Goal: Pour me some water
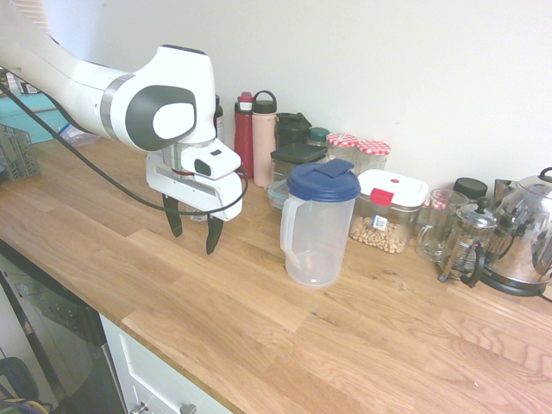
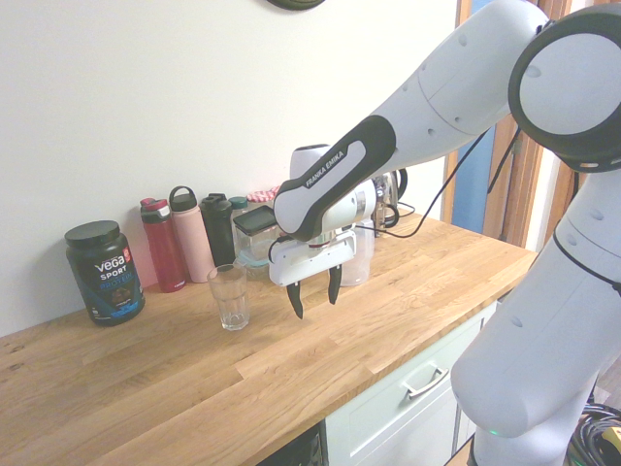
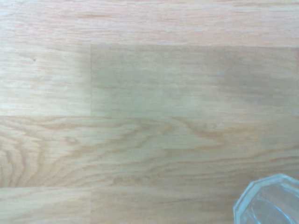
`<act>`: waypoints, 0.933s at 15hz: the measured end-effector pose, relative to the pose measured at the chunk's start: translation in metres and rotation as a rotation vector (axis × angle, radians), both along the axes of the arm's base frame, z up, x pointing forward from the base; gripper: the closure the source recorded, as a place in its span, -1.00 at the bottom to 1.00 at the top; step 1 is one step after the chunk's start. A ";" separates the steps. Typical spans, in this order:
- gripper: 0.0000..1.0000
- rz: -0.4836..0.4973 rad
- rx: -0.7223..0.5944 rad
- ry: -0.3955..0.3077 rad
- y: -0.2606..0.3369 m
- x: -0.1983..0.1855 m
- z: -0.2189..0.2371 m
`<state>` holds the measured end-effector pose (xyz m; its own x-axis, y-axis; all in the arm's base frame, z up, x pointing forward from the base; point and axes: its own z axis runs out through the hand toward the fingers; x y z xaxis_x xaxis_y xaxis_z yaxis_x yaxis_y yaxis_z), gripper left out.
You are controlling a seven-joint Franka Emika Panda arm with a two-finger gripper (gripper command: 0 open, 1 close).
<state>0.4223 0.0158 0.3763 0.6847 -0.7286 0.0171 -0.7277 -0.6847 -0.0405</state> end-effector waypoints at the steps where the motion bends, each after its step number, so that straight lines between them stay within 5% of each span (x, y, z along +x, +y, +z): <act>1: -1.00 -0.003 0.000 0.002 0.000 0.000 -0.001; 4: -1.00 -0.066 -0.013 -0.076 -0.006 0.002 0.022; 10: -1.00 -0.159 -0.051 -0.399 -0.058 -0.054 0.169; 14: -1.00 -0.199 -0.108 -0.467 -0.101 -0.087 0.160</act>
<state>0.3354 -0.0853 0.5358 0.4343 -0.8210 0.3706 -0.7653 -0.5533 -0.3288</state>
